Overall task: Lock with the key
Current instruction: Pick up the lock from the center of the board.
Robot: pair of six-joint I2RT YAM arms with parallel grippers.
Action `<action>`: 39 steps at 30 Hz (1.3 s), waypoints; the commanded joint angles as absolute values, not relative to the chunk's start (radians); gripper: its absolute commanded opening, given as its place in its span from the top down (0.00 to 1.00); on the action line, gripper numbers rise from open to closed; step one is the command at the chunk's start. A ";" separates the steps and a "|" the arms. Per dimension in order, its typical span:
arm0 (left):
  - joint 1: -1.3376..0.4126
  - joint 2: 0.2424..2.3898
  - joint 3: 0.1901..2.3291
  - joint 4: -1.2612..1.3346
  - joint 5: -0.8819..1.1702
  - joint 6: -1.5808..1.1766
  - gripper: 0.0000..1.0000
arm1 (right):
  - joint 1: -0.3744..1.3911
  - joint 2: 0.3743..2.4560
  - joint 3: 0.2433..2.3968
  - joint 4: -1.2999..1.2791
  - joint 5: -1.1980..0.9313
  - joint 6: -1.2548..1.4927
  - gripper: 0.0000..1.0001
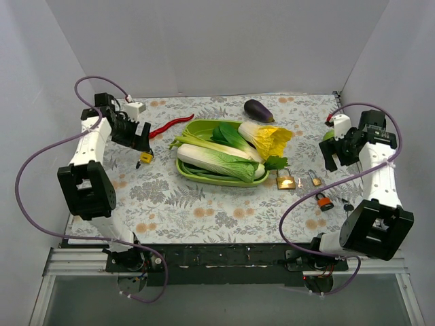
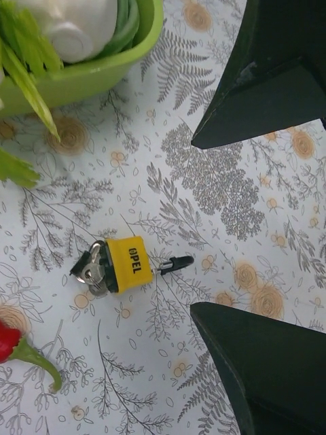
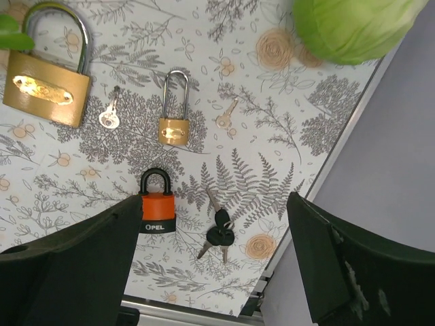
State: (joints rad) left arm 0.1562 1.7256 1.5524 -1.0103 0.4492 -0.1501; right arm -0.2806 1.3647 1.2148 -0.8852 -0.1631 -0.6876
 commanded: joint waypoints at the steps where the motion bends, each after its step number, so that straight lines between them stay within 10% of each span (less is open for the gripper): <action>1: 0.153 1.764 1.551 -0.968 0.347 -0.107 0.02 | -0.282 1.336 1.321 -0.913 -0.247 -0.709 0.06; 26: 0.086 1.841 1.161 -0.404 0.166 -0.365 0.35 | -0.203 1.218 1.526 -0.873 -0.566 -0.698 0.02; 39: 0.083 1.778 1.157 -0.341 0.178 -0.361 0.88 | -0.017 1.351 1.575 -1.038 -0.513 -0.532 0.02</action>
